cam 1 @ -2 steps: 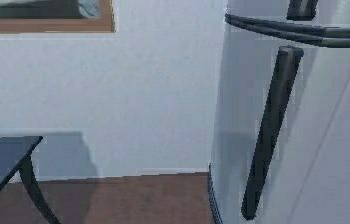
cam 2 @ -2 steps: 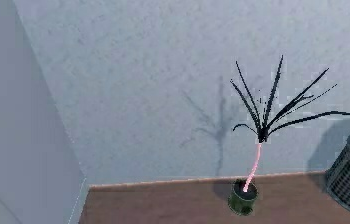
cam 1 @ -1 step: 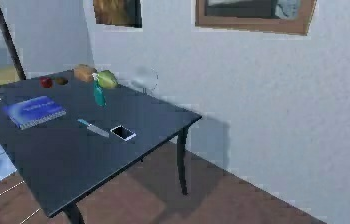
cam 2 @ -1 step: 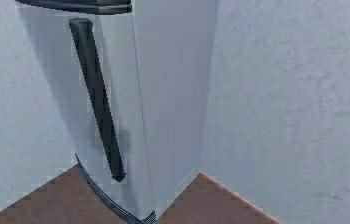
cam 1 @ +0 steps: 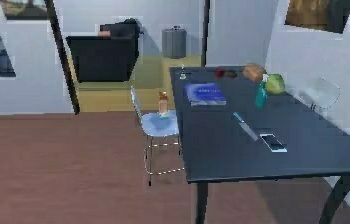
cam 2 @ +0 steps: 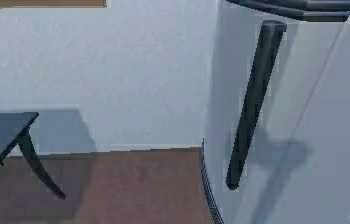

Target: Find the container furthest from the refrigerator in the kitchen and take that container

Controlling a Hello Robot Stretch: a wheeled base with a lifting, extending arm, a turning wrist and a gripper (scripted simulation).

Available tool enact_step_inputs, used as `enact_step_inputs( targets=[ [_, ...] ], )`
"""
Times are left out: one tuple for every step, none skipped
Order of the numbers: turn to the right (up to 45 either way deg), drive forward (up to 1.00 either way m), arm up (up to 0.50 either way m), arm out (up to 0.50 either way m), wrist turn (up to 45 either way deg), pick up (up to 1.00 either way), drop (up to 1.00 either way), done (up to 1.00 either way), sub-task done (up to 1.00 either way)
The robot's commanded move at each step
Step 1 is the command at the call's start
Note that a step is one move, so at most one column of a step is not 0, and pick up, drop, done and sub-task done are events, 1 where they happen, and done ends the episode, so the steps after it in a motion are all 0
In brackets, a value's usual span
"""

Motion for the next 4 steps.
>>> enact_step_inputs(
  targets=[
    [-36.0,0.00,0.00,0.00,0.0,0.00,0.00,0.00,0.00],
    [0.0,0.25,0.00,0.00,0.0,0.00,0.00,0.00,0.00],
    [45.0,0.00,0.00,0.00,0.0,0.00,0.00,0.00,0.00],
    [-45.0,0.00,0.00,0.00,0.0,0.00,0.00,0.00,0.00]
  ],
)
